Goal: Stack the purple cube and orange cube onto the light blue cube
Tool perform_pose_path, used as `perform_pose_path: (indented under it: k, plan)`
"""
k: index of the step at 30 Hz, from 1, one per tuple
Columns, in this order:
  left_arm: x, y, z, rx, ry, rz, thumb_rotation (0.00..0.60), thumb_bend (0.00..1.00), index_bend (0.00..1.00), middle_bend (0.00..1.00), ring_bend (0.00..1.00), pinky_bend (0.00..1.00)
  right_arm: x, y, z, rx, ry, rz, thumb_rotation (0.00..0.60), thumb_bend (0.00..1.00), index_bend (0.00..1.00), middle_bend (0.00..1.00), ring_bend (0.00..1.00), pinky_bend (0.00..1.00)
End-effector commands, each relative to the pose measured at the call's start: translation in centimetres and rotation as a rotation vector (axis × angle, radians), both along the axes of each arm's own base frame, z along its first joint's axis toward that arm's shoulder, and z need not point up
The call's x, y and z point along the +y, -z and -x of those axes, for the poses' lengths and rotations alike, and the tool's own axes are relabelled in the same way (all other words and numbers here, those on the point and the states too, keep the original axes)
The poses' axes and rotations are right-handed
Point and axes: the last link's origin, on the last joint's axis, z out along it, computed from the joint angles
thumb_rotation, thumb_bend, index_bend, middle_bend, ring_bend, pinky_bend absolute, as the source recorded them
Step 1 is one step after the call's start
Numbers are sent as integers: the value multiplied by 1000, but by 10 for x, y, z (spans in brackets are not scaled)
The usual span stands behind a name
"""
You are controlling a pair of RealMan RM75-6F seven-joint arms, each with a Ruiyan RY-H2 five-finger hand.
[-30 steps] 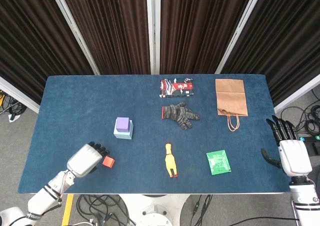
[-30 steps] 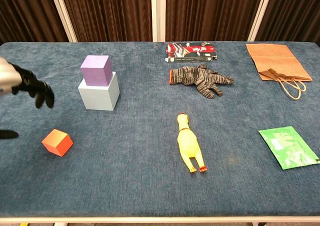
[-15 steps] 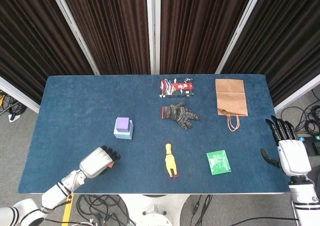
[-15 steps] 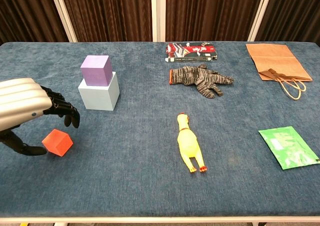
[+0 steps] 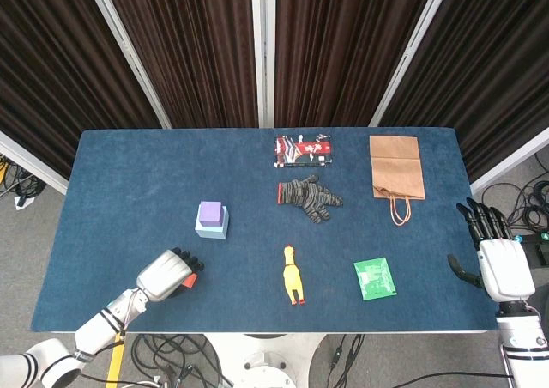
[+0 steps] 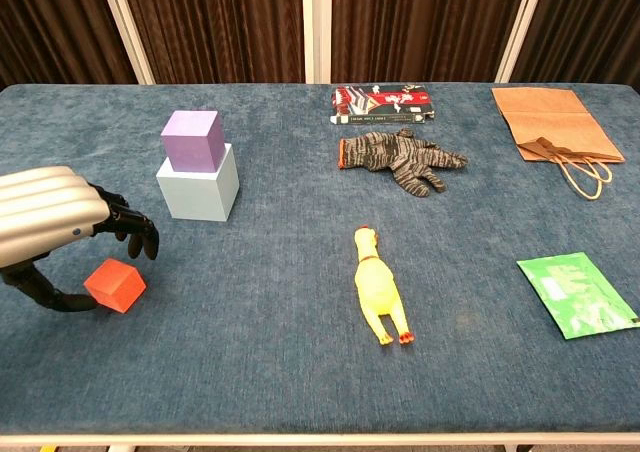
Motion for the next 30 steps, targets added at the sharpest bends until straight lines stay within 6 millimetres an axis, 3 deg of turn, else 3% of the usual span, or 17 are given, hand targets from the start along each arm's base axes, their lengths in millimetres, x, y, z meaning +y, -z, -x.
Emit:
perform_pose_path:
  k: [1, 22, 30]
  plan:
    - [0, 2, 0, -4, -1, -1, 600, 241, 426, 543, 425, 490, 0, -1, 0, -3, 1, 5, 600, 230, 48, 8, 0, 0]
    - [0, 6, 6, 9, -12, 15, 600, 311, 446, 618, 433, 502, -1, -1, 1, -3, 8, -1, 600, 231, 46, 8, 0, 0]
    - [5, -14, 7, -8, -34, -35, 600, 317, 446, 629, 439, 506, -1, -2, 2, -5, 10, -1, 600, 230, 46, 7, 0, 0]
